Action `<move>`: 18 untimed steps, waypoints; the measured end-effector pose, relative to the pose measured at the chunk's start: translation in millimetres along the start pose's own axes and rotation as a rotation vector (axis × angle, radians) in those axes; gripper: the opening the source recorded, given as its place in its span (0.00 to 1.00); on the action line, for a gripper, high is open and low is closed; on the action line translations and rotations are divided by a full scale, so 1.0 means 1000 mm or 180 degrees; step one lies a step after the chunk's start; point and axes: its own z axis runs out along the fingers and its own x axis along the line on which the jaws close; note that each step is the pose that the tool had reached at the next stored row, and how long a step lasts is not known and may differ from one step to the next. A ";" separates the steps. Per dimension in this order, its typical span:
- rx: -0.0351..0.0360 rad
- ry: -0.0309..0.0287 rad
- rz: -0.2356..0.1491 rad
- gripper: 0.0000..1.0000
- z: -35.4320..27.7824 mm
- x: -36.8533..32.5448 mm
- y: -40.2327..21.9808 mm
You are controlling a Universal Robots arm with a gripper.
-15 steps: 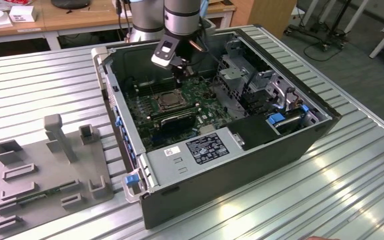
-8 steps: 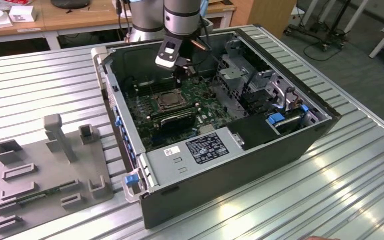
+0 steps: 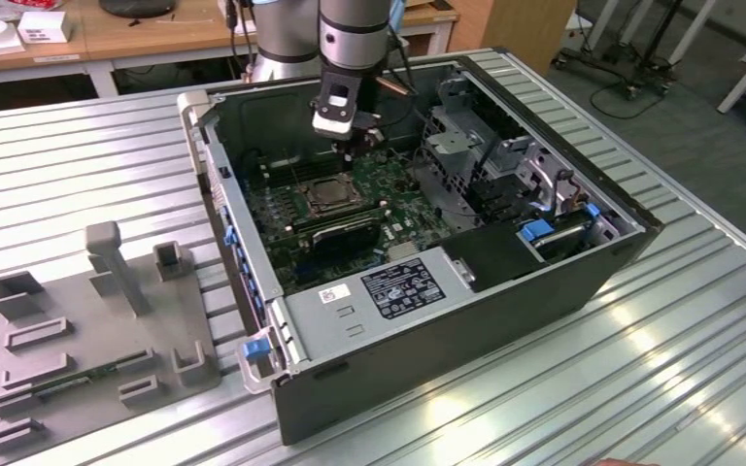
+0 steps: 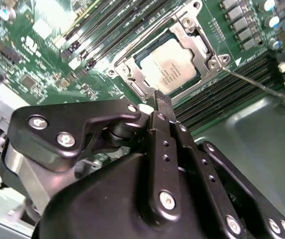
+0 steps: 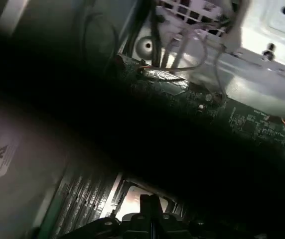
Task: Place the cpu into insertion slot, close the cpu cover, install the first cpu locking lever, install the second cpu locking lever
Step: 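Close the cpu cover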
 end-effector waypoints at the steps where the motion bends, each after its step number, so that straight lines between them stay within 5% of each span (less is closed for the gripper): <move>1: 0.0001 0.0003 -0.0057 0.11 0.0000 0.0000 0.0000; 10: 0.0014 0.0031 -0.0552 0.11 0.0003 0.0000 0.0000; 18: 0.0014 0.0032 -0.0575 0.11 0.0003 0.0000 0.0000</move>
